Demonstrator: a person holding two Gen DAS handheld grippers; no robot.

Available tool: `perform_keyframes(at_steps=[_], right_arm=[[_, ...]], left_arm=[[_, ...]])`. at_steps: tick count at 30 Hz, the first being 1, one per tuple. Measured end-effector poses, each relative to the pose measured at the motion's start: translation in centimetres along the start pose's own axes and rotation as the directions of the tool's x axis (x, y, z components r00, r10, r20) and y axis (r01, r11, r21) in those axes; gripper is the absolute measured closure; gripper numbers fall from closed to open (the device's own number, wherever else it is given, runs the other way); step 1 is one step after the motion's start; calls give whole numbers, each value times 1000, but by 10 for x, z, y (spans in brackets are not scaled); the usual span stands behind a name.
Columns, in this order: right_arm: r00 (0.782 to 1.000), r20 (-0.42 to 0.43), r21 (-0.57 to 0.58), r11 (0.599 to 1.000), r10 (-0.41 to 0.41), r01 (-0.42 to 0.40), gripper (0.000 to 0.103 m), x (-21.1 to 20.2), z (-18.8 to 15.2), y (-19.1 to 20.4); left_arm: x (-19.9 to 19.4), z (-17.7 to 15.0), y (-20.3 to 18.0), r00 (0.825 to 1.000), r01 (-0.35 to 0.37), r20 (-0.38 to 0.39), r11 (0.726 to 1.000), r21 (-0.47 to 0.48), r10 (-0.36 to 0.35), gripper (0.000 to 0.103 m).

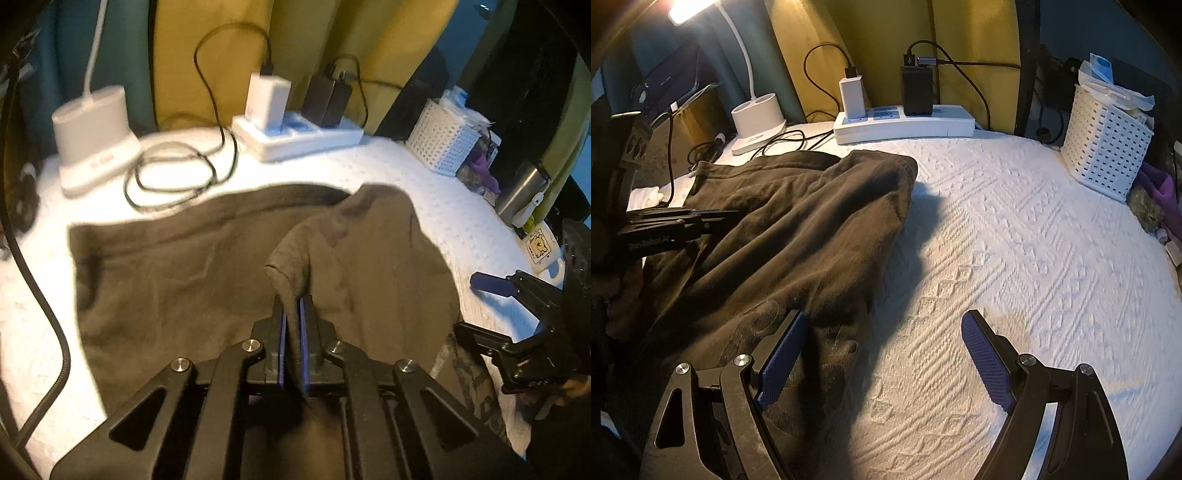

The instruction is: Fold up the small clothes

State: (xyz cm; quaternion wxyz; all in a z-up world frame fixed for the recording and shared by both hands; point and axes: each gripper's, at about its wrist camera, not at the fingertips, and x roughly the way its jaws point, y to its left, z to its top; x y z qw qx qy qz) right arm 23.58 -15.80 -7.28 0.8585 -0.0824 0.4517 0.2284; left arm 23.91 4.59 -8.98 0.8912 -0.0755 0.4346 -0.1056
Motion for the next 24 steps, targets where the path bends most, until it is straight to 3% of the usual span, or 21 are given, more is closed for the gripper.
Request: perform_keyframes(at_steps=[11, 24], right_arm=[[1000, 18, -54, 998, 13, -12, 17, 4, 20, 19], [996, 26, -37, 996, 79, -78, 17, 27, 44, 29]], left_arm=[[-55, 17, 18, 993, -26, 118, 999, -21, 28, 99], [-27, 1, 64, 998, -59, 11, 995, -82, 60, 99]])
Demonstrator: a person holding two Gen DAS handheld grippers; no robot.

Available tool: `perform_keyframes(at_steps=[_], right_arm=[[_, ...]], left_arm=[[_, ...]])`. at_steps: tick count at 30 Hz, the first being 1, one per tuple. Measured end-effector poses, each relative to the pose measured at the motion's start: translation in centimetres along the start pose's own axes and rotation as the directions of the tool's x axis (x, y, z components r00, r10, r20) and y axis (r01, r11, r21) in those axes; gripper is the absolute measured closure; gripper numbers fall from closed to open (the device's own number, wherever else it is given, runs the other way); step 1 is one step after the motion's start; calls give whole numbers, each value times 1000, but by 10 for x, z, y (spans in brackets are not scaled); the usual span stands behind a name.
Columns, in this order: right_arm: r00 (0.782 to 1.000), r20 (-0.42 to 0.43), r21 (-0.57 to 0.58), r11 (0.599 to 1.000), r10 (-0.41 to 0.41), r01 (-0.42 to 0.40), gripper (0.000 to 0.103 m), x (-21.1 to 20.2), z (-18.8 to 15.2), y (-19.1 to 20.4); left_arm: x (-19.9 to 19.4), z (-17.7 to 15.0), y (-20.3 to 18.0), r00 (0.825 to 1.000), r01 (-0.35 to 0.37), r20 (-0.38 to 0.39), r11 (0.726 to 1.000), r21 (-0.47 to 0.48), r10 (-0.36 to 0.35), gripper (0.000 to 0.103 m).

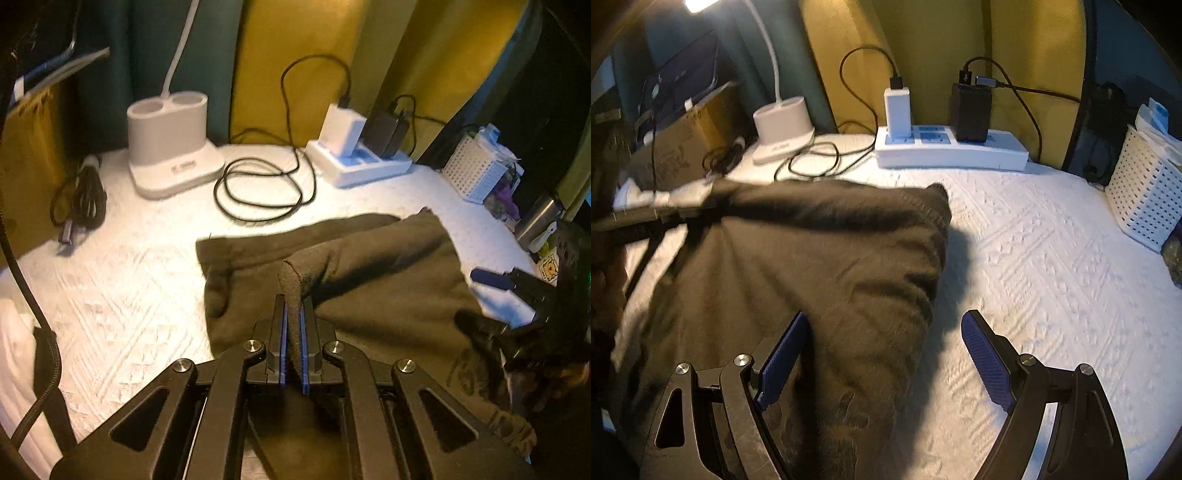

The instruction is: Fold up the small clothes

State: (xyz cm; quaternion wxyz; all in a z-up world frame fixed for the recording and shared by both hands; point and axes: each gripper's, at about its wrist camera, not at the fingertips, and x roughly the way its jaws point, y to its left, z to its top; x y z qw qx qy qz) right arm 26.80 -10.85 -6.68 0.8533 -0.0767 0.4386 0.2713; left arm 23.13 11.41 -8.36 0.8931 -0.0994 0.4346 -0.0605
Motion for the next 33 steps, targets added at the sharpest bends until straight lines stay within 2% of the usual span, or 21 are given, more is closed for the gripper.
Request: perform_keyframes(at_steps=[5, 7, 11, 15, 17, 19, 21, 23, 27, 33], right_arm=[[998, 51, 38, 998, 42, -44, 20, 6, 21, -13], [998, 32, 37, 998, 54, -56, 59, 18, 30, -16], [1000, 5, 48, 999, 13, -13, 59, 43, 43, -24], [1000, -10, 43, 999, 6, -5, 58, 60, 49, -26], [1000, -13, 19, 1000, -12, 12, 54, 63, 50, -22], [999, -15, 20, 999, -43, 43, 37, 64, 50, -24], [997, -23, 30, 997, -76, 77, 27, 64, 49, -29], [997, -16, 41, 996, -79, 79, 27, 60, 47, -33], [993, -1, 33, 993, -114, 114, 27, 45, 42, -32], [993, 22, 32, 992, -120, 119, 27, 16, 26, -26]], left_arm=[[3, -3, 3, 1000, 21, -8, 1000, -8, -21, 99], [4, -3, 4, 1000, 26, -8, 1000, -12, -26, 99], [4, -3, 3, 1000, 16, -2, 1000, -10, -16, 99], [3, -4, 4, 1000, -3, 2, 1000, -8, 3, 99], [5, -5, 7, 1000, -8, -11, 1000, -22, 7, 98], [4, -7, 7, 1000, -9, -16, 999, -34, 8, 97], [0, -6, 8, 1000, -14, -12, 999, -48, 14, 95], [-5, -6, 9, 1000, -7, -12, 997, -72, 6, 94], [-21, -9, 5, 999, -44, 9, 997, -71, 45, 94], [-46, -27, -8, 999, -23, 28, 998, -65, 25, 93]])
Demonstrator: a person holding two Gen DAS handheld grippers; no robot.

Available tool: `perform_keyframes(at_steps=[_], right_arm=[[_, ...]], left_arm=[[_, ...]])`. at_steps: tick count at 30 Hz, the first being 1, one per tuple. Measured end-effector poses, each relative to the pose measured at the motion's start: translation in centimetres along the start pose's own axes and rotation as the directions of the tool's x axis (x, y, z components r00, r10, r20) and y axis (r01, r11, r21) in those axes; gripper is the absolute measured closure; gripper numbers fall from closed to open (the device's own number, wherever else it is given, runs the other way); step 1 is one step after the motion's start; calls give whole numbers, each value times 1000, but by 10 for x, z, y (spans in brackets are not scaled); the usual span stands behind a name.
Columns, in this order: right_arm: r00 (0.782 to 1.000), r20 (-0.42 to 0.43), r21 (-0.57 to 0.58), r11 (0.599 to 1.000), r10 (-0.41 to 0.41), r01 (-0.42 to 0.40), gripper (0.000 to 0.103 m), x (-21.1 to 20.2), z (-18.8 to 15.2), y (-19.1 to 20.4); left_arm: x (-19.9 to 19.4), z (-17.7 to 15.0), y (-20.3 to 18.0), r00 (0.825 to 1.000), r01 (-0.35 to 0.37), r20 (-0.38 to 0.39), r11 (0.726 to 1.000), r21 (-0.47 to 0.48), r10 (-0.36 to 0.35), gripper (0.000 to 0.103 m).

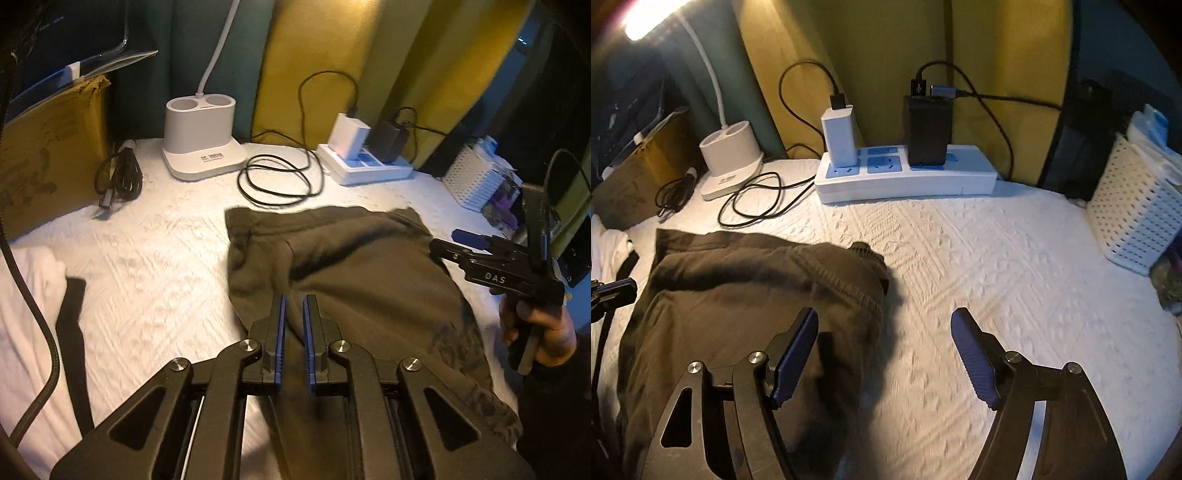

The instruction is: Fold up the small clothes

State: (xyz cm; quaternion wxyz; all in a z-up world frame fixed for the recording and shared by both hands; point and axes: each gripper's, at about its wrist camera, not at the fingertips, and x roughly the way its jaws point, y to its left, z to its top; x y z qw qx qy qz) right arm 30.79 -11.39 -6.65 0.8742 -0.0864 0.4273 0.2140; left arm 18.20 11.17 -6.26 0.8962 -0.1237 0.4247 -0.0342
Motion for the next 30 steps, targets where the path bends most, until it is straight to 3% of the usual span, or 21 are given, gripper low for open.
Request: perform_keyframes(at_steps=[1, 2, 3, 5, 15, 23, 30], right_arm=[[1000, 2, 0, 1000, 1, -1, 27, -5, -4, 2], [1000, 4, -1, 1000, 1, -1, 27, -9, -7, 4], [1000, 6, -3, 1000, 1, -1, 27, -13, -11, 5], [1000, 8, -8, 1000, 1, -1, 27, -22, -18, 7], [1000, 7, -11, 1000, 6, -6, 27, -58, -60, 18], [1000, -7, 3, 1000, 4, -4, 27, -81, -102, 27], [1000, -4, 7, 1000, 7, -7, 27, -97, -127, 37]], left_arm=[[-2, -3, -3, 1000, 6, -2, 1000, 3, -6, 92], [-5, -8, -6, 1000, 16, -5, 1000, 7, -16, 82], [-8, -12, -9, 1000, 27, -7, 1000, 7, -27, 64], [-14, -23, -13, 998, 63, -6, 998, -5, -63, 49], [-32, -75, -41, 980, 189, -73, 982, 9, -187, 49], [-36, -111, -50, 971, 204, -123, 979, -10, -204, 49], [-40, -127, -60, 978, 175, -119, 984, 22, -171, 49]])
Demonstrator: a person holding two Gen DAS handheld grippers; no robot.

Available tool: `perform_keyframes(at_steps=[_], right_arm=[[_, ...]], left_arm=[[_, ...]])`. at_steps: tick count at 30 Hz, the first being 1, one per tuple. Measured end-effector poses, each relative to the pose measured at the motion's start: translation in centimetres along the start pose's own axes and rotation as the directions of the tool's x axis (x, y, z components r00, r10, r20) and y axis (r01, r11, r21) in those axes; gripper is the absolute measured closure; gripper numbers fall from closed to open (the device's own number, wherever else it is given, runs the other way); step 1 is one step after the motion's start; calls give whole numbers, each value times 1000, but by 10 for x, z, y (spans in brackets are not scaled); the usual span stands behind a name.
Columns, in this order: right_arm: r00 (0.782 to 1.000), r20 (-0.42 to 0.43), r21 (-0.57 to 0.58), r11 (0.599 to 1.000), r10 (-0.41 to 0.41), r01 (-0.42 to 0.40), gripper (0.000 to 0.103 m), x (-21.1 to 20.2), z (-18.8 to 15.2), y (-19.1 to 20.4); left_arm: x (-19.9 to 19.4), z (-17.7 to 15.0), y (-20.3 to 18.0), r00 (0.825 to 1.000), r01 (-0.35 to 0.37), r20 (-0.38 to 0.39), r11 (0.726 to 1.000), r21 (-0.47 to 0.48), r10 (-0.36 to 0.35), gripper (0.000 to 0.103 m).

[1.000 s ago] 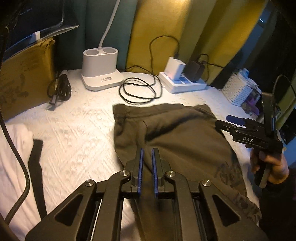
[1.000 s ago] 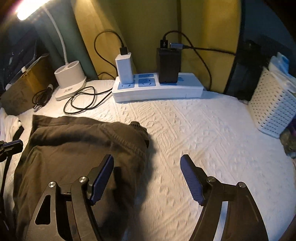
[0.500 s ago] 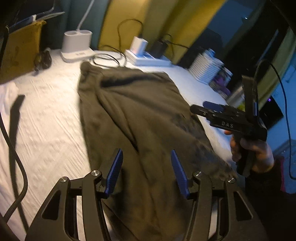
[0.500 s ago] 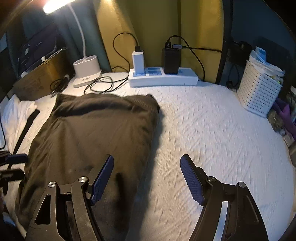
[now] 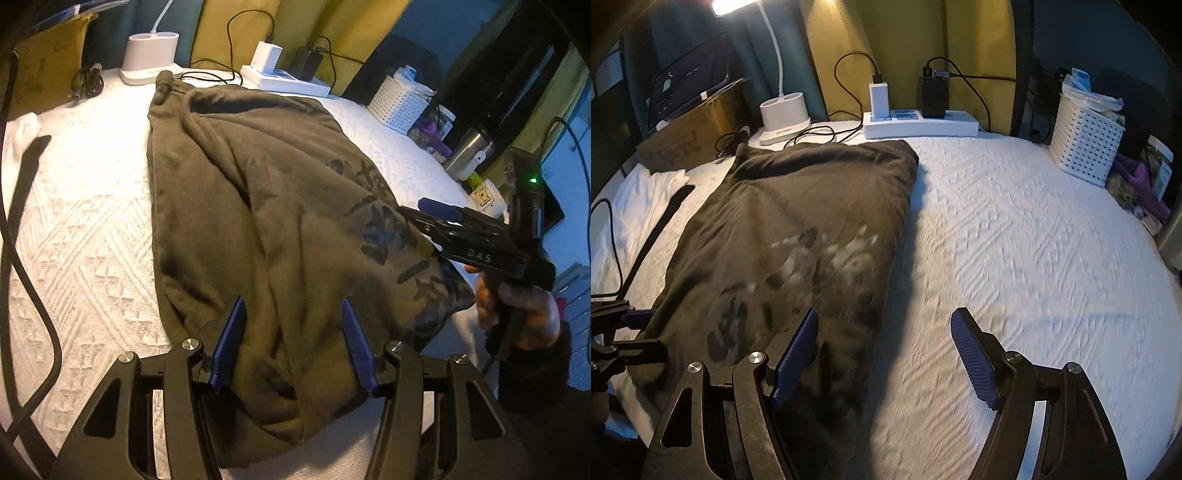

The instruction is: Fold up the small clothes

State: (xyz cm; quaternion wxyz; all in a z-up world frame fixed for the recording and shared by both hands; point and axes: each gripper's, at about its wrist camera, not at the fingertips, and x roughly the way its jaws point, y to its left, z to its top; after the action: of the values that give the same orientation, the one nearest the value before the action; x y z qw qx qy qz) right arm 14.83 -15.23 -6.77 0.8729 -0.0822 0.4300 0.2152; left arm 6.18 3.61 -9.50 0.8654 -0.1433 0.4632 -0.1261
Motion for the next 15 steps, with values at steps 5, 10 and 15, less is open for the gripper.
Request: perform_keyframes(at_steps=[5, 10, 15], right_arm=[[1000, 7, -1, 1000, -1, 1, 27, -11, -14, 7], [1000, 12, 0, 1000, -5, 5, 27, -20, -27, 10], [1000, 18, -3, 1000, -4, 5, 27, -27, -36, 12]], left_arm=[[0, -12, -5, 997, -58, 60, 997, 52, 55, 61], [-19, -14, -11, 992, -81, 102, 995, 60, 75, 98], [-38, -20, -9, 991, -83, 115, 994, 65, 75, 102]])
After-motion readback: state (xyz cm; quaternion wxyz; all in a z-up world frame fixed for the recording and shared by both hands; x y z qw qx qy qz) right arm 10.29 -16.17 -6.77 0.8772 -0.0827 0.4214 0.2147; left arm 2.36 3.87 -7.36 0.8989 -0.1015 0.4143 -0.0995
